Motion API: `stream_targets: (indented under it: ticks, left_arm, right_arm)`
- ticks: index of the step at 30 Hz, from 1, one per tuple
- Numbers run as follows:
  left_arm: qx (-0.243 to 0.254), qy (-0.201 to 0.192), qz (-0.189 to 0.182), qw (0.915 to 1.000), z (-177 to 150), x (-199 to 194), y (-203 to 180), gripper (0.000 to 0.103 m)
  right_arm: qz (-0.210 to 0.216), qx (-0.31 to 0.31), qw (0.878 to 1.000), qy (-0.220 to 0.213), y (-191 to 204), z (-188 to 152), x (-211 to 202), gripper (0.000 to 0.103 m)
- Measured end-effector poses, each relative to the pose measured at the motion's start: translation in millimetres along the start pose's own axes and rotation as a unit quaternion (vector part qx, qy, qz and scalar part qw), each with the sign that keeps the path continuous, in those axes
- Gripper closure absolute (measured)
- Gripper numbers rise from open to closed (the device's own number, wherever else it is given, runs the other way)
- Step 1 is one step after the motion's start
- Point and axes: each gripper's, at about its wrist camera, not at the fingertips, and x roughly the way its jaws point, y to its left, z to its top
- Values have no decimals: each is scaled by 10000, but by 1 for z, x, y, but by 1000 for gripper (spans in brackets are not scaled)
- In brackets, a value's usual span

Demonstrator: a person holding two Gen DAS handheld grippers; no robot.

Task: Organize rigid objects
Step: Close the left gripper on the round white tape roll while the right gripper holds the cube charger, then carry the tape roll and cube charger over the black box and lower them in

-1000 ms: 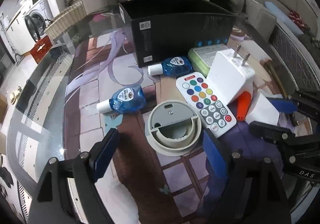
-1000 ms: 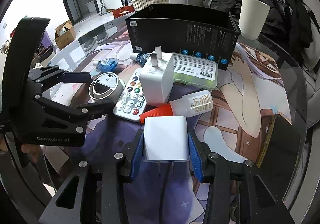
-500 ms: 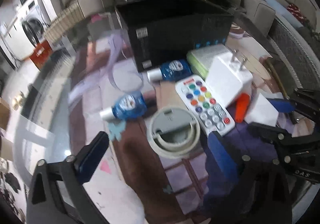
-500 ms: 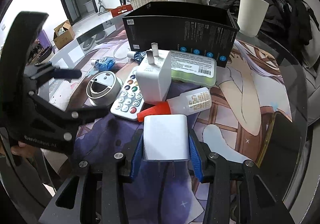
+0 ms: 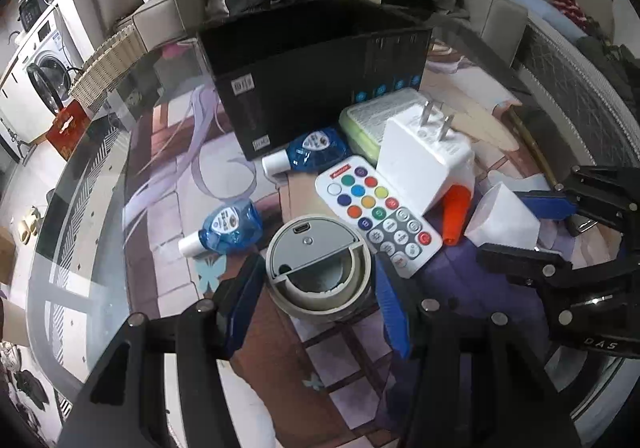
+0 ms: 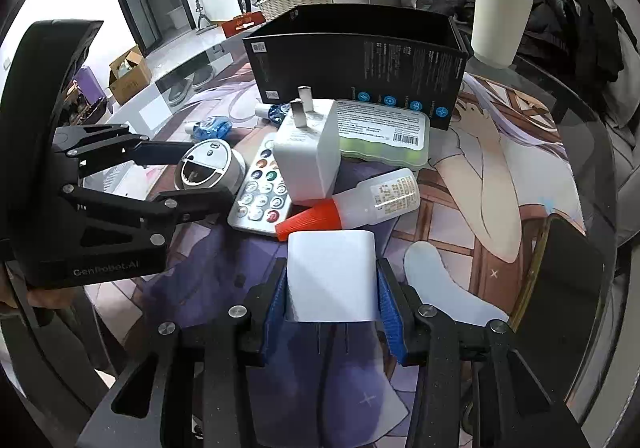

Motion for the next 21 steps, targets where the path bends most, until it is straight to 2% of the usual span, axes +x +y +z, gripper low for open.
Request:
stream_targets:
  ticks: [2,6,9,12,13,16,18,21]
  left_arm:
    - [-35,-157,-85,9998,1,-7,3,49]
    - [-72,-596,-15,9982,6,-27,5,49]
    - [-126,-1185,58,9929,8,-50,9,49]
    - [-135,-1963,214,9802,5,-81,9,49]
    - [-149,-2280,249,9732,3,-94,9,49]
    - [-201,-2816,215,9591,-3,-115,13,48]
    - [-189,-3007,258,9532,-4,-124,13,48]
    - [-224,-3121,237,9495,-4,-128,18,48]
  right_arm:
    - [-15,10,10000,-98,1,1,-5,61]
    - [-109,24,9989,-459,2,5,-21,61]
    - [-199,-25,9941,-1065,7,8,-43,61]
    - [-482,-232,9762,-2102,20,6,-81,61]
    - [-581,-276,9677,-2439,24,4,-94,61]
    - [-743,-452,9458,-3128,36,-2,-120,61]
    - [-789,-580,9373,-3345,43,-6,-129,61]
    - [-758,-635,9325,-3473,51,-8,-136,61]
